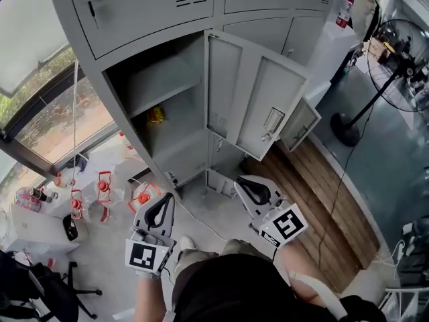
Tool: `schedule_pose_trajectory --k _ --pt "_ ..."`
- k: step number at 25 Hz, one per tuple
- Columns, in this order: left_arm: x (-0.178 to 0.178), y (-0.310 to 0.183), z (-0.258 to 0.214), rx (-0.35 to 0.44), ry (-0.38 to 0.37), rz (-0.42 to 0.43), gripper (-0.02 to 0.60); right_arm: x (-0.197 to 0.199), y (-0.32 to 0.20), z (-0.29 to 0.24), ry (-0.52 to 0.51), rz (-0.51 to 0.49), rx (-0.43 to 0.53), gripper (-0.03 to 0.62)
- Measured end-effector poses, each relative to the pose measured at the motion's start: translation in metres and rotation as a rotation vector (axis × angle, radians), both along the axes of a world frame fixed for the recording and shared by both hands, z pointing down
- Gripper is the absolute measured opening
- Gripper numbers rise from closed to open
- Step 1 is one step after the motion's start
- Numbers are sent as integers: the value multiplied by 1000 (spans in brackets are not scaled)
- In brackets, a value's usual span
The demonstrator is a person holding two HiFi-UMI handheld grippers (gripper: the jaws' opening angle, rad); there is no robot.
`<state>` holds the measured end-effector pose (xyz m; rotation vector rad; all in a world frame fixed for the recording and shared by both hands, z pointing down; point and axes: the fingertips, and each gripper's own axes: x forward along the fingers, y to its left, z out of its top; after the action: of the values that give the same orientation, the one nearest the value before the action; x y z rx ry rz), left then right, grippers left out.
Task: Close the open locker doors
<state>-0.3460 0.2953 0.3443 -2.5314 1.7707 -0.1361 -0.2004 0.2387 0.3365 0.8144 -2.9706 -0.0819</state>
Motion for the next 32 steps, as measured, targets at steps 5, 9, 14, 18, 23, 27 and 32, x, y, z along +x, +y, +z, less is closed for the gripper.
schedule_pose_trajectory --k 5,9,14,18,23,27,32 --pt "18 -31 3 -31 12 142 8 29 -23 3 -12 165 -12 25" --pt "32 -48 10 -58 21 222 8 57 -42 9 -22 281 -24 25" --pt "49 -59 15 -79 23 279 8 86 -68 21 -22 371 -44 28" --pt "57 -67 20 -103 26 296 8 105 -91 29 -18 411 -62 86" --pt "58 -76 25 -122 25 275 8 118 -120 40 -10 439 -86 132" --pt "55 -81 32 -139 23 241 8 122 -138 49 -11 423 -112 149" --pt "52 -82 36 -156 20 198 8 117 -153 55 1 384 -121 150"
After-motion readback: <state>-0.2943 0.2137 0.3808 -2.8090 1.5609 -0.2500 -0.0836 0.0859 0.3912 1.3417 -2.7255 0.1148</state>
